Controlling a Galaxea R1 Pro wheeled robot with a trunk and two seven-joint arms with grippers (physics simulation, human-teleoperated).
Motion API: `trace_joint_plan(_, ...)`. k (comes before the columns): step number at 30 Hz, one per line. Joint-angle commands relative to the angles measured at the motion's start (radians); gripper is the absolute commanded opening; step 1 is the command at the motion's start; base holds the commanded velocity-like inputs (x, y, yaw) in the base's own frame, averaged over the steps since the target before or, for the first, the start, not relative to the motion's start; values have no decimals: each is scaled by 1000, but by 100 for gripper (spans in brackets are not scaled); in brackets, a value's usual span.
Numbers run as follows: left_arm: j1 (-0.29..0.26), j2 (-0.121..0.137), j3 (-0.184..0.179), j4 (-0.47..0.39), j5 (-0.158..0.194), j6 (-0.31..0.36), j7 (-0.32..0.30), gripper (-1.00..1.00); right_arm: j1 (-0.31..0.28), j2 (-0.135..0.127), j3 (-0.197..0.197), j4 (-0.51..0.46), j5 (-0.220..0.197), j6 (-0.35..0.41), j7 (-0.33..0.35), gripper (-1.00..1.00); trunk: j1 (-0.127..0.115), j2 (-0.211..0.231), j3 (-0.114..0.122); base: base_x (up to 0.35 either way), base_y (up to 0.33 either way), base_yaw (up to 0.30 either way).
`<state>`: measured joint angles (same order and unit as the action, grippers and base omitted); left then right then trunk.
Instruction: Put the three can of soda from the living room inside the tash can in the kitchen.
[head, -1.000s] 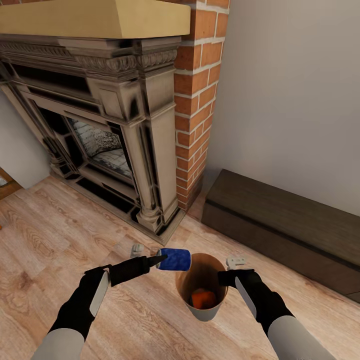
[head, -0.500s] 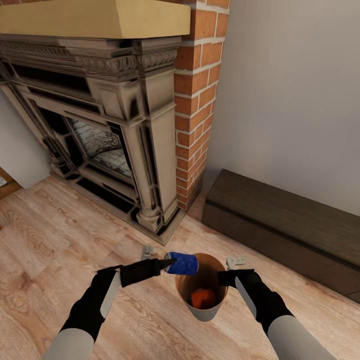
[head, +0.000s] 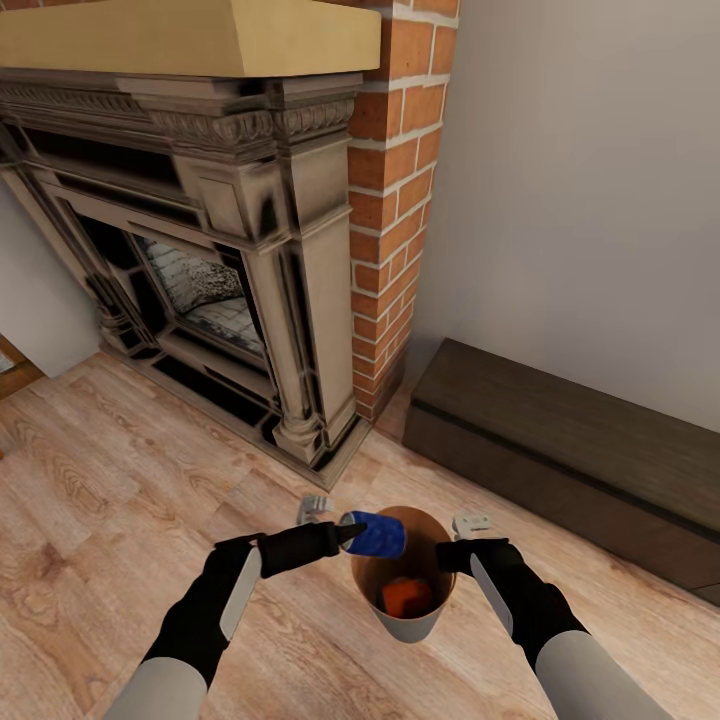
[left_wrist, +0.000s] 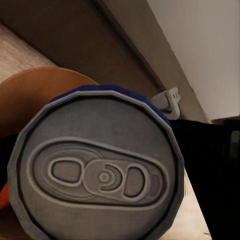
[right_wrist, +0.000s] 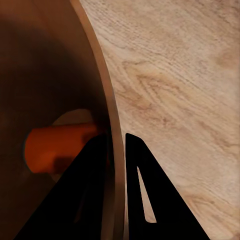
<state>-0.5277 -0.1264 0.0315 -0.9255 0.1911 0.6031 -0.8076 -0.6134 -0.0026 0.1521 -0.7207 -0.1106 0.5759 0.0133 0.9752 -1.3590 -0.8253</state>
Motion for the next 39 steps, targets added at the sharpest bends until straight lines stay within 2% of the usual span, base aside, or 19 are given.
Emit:
trace_joint_plan(1,0,-3,0,1,1,0,19,-100,0,0,0,0,-11,0,6,-100,0,0,0,0,0,0)
trace_joint_plan(4,0,-8,-9,2,1,-1,44,-100,0,0,0,0,-11,-1,7,-100,0,0,0,0,0,0)
trace_joint_plan(5,0,-8,-13,2,1,-1,47,100,0,0,0,0,-11,-1,7,-100,0,0,0,0,0,0)
trace_joint_plan(6,0,-11,-26,2,1,-2,53,100,0,0,0,0,-11,0,6,-100,0,0,0,0,0,0)
trace_joint_plan(10,0,-13,-35,2,1,-2,57,100,0,0,0,0,-11,-1,7,-100,0,0,0,0,0,0)
trace_joint_plan(17,0,-12,-37,1,2,-1,54,100,0,0,0,0,-11,0,7,-100,0,0,0,0,0,0)
trace_joint_plan(22,0,-6,-30,-2,6,0,16,100,0,0,0,0,-11,0,7,-100,0,0,0,0,0,0)
trace_joint_plan(23,0,12,-28,-2,6,1,-53,100,0,0,0,0,-11,0,6,-100,0,0,0,0,0,0)
trace_joint_plan(24,0,21,-27,-2,6,1,-80,100,0,0,0,0,-11,0,6,-100,0,0,0,0,0,0)
trace_joint_plan(25,0,44,-25,-1,6,2,-133,100,0,0,0,0,-11,0,7,-100,0,0,0,0,0,0)
trace_joint_plan(26,0,57,-24,-1,6,2,-157,100,0,0,0,0,-11,0,7,-100,0,0,0,0,0,0)
trace_joint_plan(27,0,94,-10,0,7,3,-218,100,0,0,0,0,-11,0,7,-100,0,0,0,0,0,0)
trace_joint_plan(29,0,115,8,0,7,3,-255,100,0,0,0,0,-11,1,7,-100,0,0,0,0,0,0)
trace_joint_plan(30,0,131,32,0,7,3,-294,100,0,0,0,0,-11,0,7,-100,0,0,0,0,0,0)
trace_joint_plan(34,0,163,107,14,7,3,-402,100,0,0,0,-1,-11,0,7,-100,0,0,0,0,0,0)
trace_joint_plan(38,0,247,140,73,6,0,-485,100,0,0,0,-2,-12,-40,7,-100,0,0,0,0,0,0)
trace_joint_plan(39,0,278,143,105,5,-4,-501,100,0,0,0,-2,-12,-51,7,-100,0,0,0,0,0,0)
